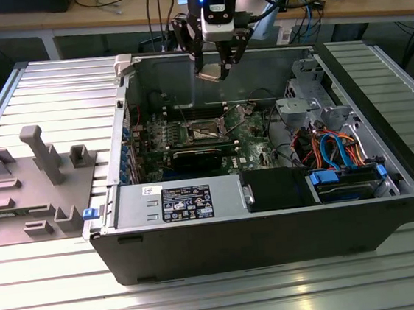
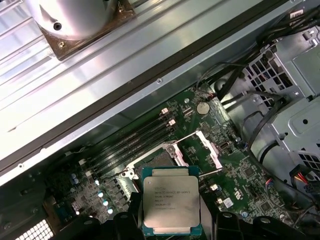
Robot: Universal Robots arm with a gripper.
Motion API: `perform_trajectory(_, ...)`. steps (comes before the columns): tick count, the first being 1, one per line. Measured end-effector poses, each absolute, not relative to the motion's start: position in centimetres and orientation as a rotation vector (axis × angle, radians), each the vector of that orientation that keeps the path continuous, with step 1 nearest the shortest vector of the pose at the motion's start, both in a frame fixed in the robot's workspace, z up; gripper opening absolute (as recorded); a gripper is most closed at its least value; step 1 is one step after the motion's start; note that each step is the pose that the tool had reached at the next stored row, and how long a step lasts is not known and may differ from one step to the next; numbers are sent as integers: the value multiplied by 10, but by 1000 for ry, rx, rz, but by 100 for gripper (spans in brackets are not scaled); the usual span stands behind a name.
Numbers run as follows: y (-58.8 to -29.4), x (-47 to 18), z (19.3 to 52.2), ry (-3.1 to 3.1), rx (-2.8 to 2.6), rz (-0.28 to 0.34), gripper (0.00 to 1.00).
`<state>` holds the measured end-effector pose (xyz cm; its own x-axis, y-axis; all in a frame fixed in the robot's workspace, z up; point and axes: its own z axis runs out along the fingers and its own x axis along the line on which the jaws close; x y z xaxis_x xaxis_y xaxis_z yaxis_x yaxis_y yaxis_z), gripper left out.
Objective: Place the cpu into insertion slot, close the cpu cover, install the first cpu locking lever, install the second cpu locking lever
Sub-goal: 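Place the cpu into insertion slot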
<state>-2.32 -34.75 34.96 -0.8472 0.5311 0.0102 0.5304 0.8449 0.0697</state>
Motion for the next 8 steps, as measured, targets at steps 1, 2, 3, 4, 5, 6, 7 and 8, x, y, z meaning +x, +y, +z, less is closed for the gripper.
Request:
perform_trajectory(1, -347, -23, 350, 3007, 868, 109, 54)
perform_trajectory(2, -347, -23, 350, 3007, 870, 109, 54)
perform_trajectory(3, -347, -23, 350, 3006, 873, 109, 54)
perform_trajectory(4, -347, -23, 350, 3005, 877, 109, 54)
perform_trajectory(5, -347, -23, 350, 3004, 879, 109, 54)
perform_trajectory(6, -347, -23, 350, 3003, 882, 109, 54)
perform_trajectory(7, -347, -23, 350, 3002, 885, 109, 54)
perform_trajectory(8, -347, -23, 350, 3001, 889, 109, 54)
